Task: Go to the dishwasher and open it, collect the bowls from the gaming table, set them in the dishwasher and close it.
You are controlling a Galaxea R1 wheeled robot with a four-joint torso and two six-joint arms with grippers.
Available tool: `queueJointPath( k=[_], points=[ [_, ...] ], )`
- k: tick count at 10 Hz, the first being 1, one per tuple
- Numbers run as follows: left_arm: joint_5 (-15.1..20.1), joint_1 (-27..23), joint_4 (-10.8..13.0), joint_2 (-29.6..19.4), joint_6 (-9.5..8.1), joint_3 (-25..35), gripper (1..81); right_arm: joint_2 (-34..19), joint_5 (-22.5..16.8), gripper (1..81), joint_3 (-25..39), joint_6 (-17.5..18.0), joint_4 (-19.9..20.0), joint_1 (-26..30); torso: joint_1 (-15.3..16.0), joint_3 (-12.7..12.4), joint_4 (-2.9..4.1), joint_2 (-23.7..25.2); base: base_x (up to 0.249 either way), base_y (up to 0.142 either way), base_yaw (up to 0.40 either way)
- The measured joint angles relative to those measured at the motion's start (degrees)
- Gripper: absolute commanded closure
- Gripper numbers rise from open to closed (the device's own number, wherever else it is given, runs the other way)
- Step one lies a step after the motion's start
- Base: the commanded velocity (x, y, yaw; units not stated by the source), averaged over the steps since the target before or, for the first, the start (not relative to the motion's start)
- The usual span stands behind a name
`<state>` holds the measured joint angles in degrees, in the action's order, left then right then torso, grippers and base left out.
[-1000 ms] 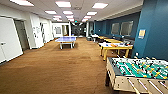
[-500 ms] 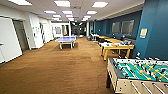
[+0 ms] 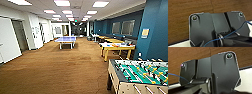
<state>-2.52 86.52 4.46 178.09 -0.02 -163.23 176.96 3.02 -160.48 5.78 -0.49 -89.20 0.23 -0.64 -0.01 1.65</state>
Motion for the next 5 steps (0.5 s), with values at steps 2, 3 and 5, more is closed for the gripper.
queueJointPath(
  k=[2, 3, 5],
  points=[
    [0.0, 0.0, 0.0, 0.0, 0.00, 0.0, 1.0, 0.0, 0.0, 1.0, 0.0, 0.0, 0.0, 0.0, 0.0, 0.0, 0.00, 0.0, 0.137, 0.000, 0.000],
    [0.0, 0.0, 0.0, 0.0, 0.00, 0.0, 1.0, 0.0, 0.0, 1.0, 0.0, 0.0, 0.0, 0.0, 0.0, 0.0, 0.00, 0.0, 0.137, 0.000, 0.000],
    [0.0, 0.0, 0.0, -0.1, 0.00, 0.0, 1.0, 0.0, 0.0, 1.0, 0.0, 0.0, 0.0, 0.0, 0.0, 0.0, 0.00, 0.0, 0.138, 0.000, 0.000]
  ],
)
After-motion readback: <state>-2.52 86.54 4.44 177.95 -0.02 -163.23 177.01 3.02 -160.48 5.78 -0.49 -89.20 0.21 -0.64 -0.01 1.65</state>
